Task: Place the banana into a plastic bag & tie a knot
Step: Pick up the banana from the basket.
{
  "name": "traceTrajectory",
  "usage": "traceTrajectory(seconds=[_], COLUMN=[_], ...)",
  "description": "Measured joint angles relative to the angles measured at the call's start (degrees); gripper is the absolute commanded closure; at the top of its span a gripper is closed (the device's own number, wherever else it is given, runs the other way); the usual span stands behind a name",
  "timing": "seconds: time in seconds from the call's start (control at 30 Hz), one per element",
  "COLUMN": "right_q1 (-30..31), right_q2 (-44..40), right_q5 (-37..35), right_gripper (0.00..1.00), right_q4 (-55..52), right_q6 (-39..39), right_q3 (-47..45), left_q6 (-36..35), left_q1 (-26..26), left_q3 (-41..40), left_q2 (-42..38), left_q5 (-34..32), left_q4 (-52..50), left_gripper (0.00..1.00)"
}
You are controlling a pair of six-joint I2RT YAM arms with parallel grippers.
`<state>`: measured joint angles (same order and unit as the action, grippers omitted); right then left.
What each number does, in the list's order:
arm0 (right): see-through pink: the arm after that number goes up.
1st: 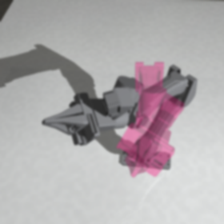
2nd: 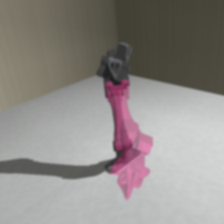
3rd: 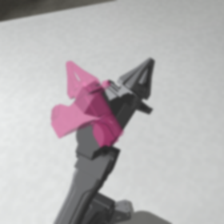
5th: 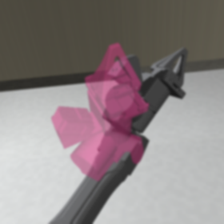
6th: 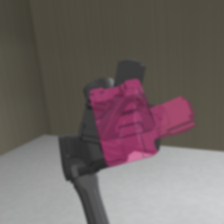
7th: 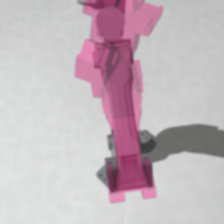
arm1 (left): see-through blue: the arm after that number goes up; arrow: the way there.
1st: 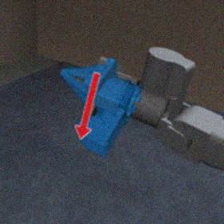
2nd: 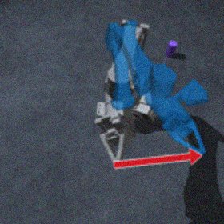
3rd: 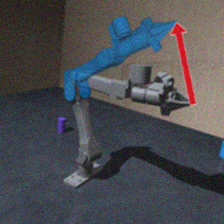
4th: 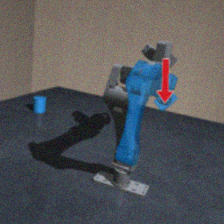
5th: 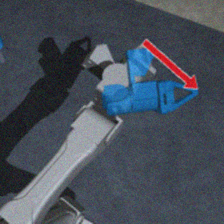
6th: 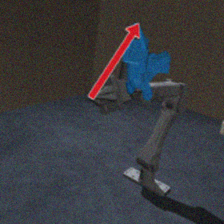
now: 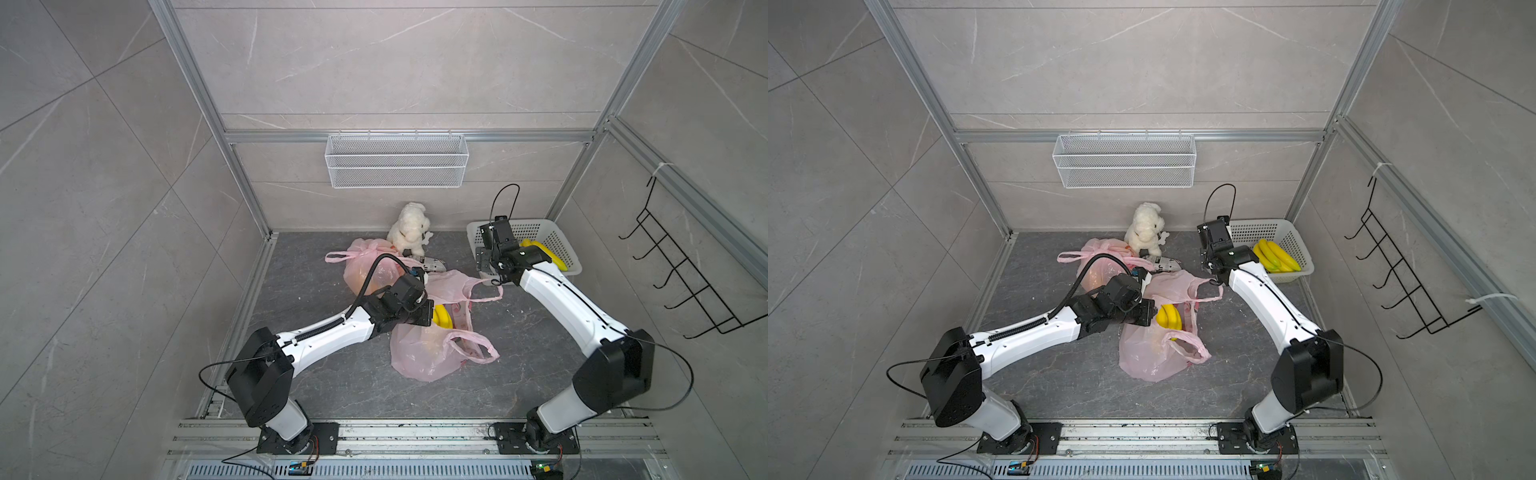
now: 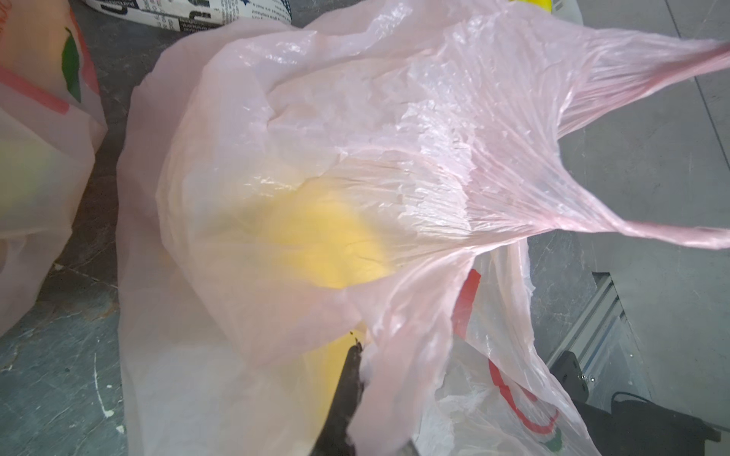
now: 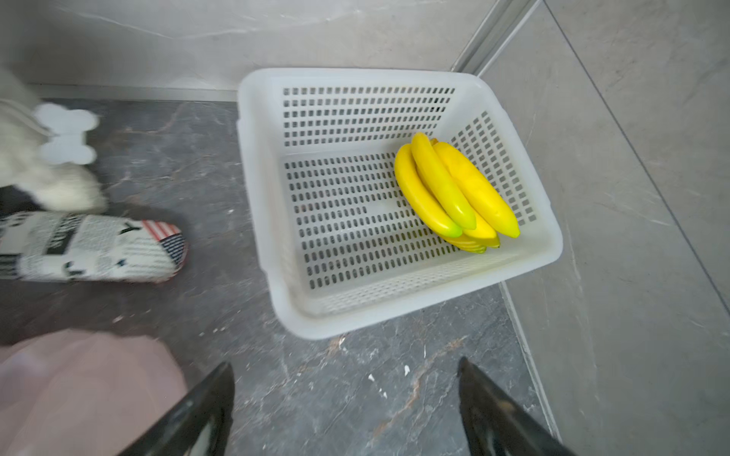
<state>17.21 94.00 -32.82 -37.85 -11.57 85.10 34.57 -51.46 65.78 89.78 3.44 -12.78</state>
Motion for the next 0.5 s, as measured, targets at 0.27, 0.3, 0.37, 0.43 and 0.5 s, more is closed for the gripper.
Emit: traceTrajectory(seconds=[0.27, 0.3, 0.37, 0.43, 0.5], right_q1=[-9.9, -11.1, -13.1, -15.1, -16.9], right_q2=[15.3, 17.2, 20.5, 23.7, 26.3], right_q5=[-0.3, -0.2, 0.0, 0.2, 0.2], right_gripper=[0.26, 0.27, 0.28, 0.28, 0.28], right_q4=[3.3, 3.2, 2.6, 2.1, 1.4], right_q6=[4.4, 4.9, 5.5, 6.1, 6.8], right_q3=[10.6, 12.1, 15.3, 18.4, 21.0], left_q6=[0.0, 0.0, 0.0, 0.0, 0.0], left_q1=[0.0, 0.0, 0.0, 0.0, 0.0], left_q3=[-2.5, -2.7, -3.0, -3.6, -4.3], left_q2=[-1.8, -1.9, -1.9, -2.1, -2.3], left_q5=[1.1, 1.2, 1.4, 1.5, 1.7], left_q4=[2.4, 2.7, 3.0, 3.5, 3.9], left_gripper=[1.00, 1.00, 1.00, 1.00, 1.00])
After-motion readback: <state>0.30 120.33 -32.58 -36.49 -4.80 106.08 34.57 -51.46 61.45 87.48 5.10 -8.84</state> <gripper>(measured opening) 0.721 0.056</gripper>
